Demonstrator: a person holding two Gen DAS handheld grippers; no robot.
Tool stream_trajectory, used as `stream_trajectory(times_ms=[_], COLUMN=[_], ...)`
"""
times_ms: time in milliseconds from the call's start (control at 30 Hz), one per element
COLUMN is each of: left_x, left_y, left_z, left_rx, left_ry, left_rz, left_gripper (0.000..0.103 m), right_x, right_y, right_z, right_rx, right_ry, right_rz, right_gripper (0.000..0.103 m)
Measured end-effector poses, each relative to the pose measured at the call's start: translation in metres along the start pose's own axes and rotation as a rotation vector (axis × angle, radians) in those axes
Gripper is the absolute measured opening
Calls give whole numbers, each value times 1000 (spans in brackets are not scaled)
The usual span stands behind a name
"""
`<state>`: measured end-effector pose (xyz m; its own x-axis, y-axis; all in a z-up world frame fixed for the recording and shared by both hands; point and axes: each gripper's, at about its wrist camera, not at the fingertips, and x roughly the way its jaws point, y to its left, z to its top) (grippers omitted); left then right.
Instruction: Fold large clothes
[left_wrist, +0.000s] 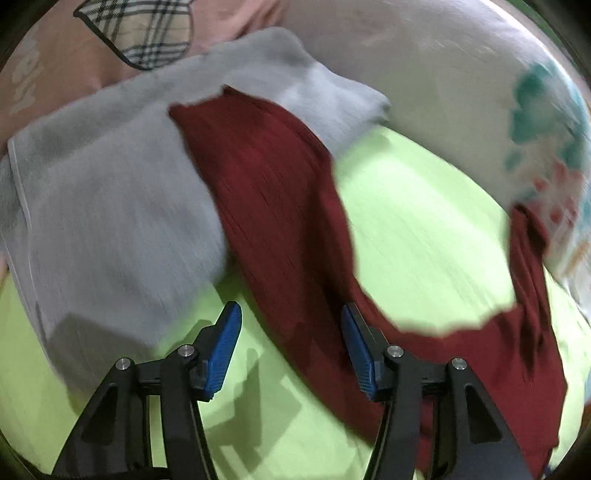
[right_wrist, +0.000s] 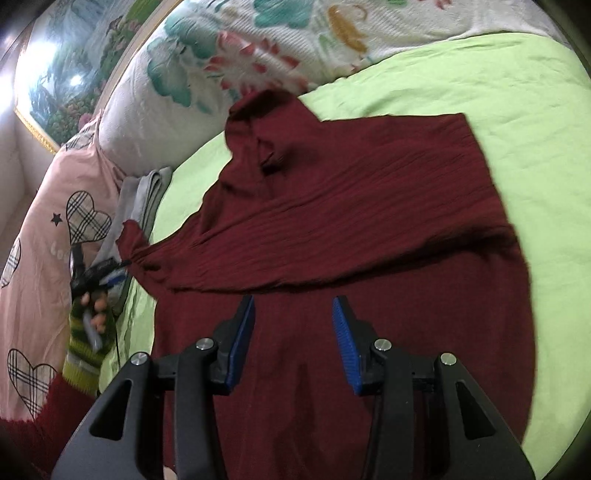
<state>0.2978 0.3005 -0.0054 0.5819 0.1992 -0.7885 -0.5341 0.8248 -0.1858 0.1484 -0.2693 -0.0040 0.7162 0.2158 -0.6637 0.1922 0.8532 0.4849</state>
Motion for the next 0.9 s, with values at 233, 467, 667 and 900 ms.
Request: stream_trajectory(times_ms=[233, 467, 667, 900], left_x=[26, 49, 4, -47], left_y=[31, 52, 18, -60], left_z=[90, 99, 81, 33], left_rx=[-99, -162, -57, 58], left_ry=[-11, 0, -148, -180], left_rz=[70, -21, -92, -262], left_gripper=[67, 7, 5, 5], right_x=[14, 30, 23, 8], right_y=[16, 17, 15, 8], right_z=[1, -4, -6, -11], right_rx=[-31, -7, 6, 29], right_ry=[26, 70, 54, 23], right_rz=[2, 9, 18, 31], right_gripper=[48, 48, 48, 48])
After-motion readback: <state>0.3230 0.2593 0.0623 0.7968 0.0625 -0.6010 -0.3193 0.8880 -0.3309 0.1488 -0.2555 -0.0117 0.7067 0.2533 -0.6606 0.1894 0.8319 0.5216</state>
